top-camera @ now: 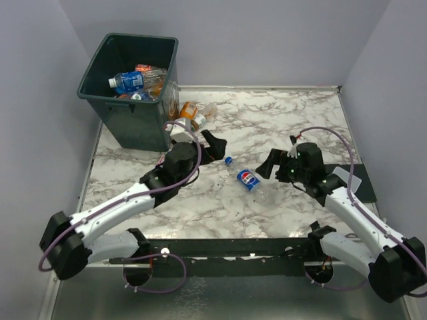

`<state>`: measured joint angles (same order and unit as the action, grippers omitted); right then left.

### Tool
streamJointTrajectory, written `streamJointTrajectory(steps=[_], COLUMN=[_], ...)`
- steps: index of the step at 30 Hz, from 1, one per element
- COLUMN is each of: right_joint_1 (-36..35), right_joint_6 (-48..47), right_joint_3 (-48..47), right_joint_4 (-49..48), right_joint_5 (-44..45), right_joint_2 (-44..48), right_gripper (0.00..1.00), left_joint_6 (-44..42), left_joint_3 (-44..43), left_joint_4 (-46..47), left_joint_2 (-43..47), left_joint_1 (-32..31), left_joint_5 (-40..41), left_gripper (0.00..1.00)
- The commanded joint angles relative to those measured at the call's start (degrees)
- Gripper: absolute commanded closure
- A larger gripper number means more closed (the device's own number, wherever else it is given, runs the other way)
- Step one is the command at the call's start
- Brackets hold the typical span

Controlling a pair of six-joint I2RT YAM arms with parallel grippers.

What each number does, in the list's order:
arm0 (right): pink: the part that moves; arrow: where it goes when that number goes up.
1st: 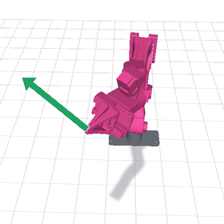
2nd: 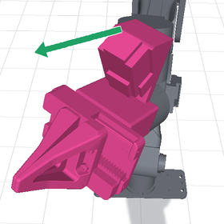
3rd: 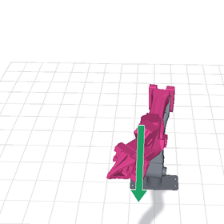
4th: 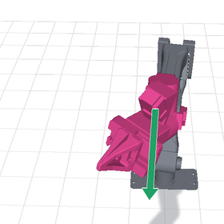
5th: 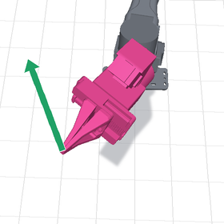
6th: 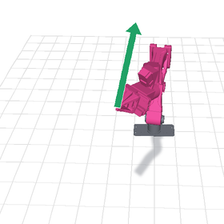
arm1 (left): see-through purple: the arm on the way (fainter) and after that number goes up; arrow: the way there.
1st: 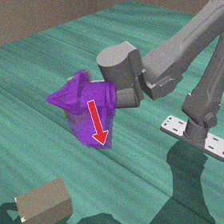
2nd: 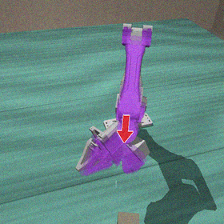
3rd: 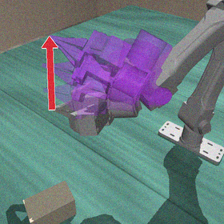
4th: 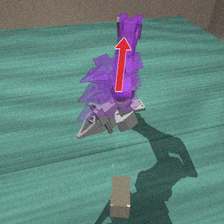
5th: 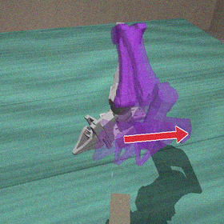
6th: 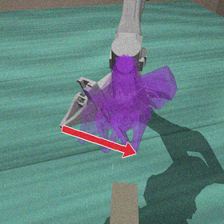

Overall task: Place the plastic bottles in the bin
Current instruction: Pick up the plastic bottle at the center of the board.

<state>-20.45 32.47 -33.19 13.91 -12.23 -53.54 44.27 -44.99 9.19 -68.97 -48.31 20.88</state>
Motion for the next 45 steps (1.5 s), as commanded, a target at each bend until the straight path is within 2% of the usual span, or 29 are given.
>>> streamJointTrajectory(steps=[1, 6, 11, 16, 23, 28, 33, 38, 41, 45], right_joint_1=[-3.8, -8.9, -15.1, -20.0, -21.9, -23.0, -23.1, -23.1, -23.8, -25.2], right_joint_6=[-8.6, -11.3, -11.2, -11.5, -10.5, -9.6, -9.1, -8.2, -9.0, -12.3], right_joint_3=[-5.8, -10.9, -13.3, -16.0, -17.0, -17.2, -15.9, -15.0, -12.0, -4.2], right_joint_4=[9.0, 13.3, 12.3, 12.7, 18.1, 17.8, 14.7, 11.9, 6.6, -6.6], right_joint_5=[6.1, 10.7, 9.9, 11.6, 25.7, 27.1, 23.8, 21.9, 20.8, 15.4], right_joint_2=[-6.0, -12.2, -16.2, -21.6, -29.1, -32.8, -34.4, -33.1, -25.5, -8.5], right_gripper=[0.0, 0.0, 0.0, 0.0, 0.0, 0.03, 0.14, 0.43, 0.52, 0.57], left_joint_6=[-5.8, -8.1, -9.6, -10.7, -11.0, -11.1, -11.1, -10.7, -10.9, -11.1], left_joint_3=[-2.0, -5.9, -8.6, -8.5, -6.2, -5.0, -4.6, -4.8, -5.8, -7.6], left_joint_4=[-13.8, -22.6, -27.0, -27.9, -28.6, -28.6, -28.3, -26.6, -23.6, -17.3], left_joint_2=[9.8, 15.9, 19.8, 23.1, 25.9, 26.5, 26.1, 24.5, 22.5, 18.6], left_joint_1=[0.7, 0.8, 0.9, 0.9, 0.9, 0.9, 0.9, 0.9, 0.9, 0.9], left_joint_5=[10.8, 10.1, 7.5, 5.3, 5.1, 5.2, 4.9, 3.5, 1.6, -2.4], left_gripper=[0.01, 0.01, 0.01, 0.01, 0.01, 0.01, 0.01, 0.01, 0.01, 0.01])
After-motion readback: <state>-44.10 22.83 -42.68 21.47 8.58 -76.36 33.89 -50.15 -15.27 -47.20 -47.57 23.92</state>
